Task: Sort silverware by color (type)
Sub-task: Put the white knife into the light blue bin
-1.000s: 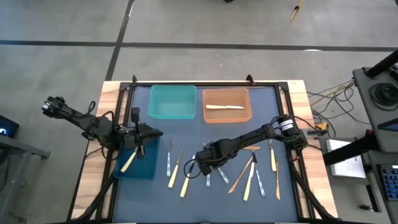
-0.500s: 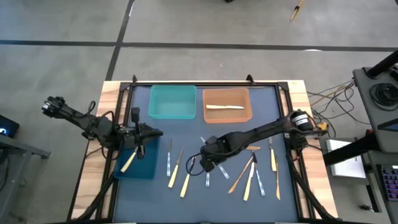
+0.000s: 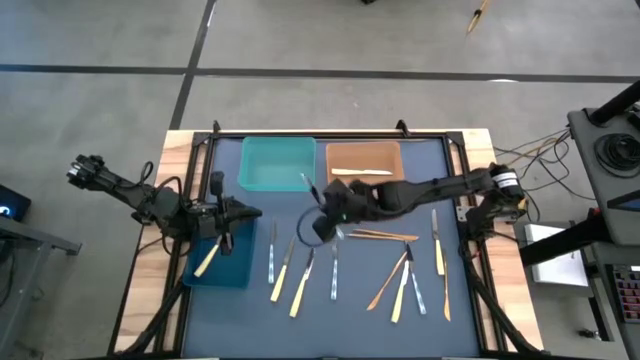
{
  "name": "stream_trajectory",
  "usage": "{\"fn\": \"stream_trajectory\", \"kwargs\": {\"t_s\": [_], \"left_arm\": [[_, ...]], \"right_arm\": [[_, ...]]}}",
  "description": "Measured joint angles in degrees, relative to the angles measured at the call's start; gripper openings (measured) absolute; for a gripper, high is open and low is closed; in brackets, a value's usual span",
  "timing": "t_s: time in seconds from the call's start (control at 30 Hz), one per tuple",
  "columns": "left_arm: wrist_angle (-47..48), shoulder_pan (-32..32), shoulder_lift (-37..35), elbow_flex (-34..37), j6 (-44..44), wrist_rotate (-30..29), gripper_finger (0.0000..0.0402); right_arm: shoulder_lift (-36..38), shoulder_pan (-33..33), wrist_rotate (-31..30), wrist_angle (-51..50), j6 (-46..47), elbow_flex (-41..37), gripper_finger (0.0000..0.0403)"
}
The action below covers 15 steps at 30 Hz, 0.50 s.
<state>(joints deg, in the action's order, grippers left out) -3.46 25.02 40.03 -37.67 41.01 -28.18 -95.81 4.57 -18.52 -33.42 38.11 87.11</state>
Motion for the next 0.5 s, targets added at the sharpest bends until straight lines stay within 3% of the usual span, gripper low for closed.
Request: {"fn": "stream_trajectory", "kwargs": {"t_s": [0.27, 0.4, 0.5], "left_arm": [[-1.7, -0.9, -2.0, 0.0, 0.2, -2.3, 0.0], [-2.2, -3.0, -4.2, 0.0, 0.2, 0.1, 0.0], [-2.1, -5.7, -5.5, 0.0, -0.9, 6.1, 0.0]], "right_arm": [[-0.5, -9.1, 1.5, 20.0, -21.7, 0.0, 0.0013], [-1.4, -14.0, 9.9, 30.7, -29.2, 0.0, 0.0013], [-2.7, -17.2, 15.7, 37.0, -32.2, 0.1, 0.0013]]}}
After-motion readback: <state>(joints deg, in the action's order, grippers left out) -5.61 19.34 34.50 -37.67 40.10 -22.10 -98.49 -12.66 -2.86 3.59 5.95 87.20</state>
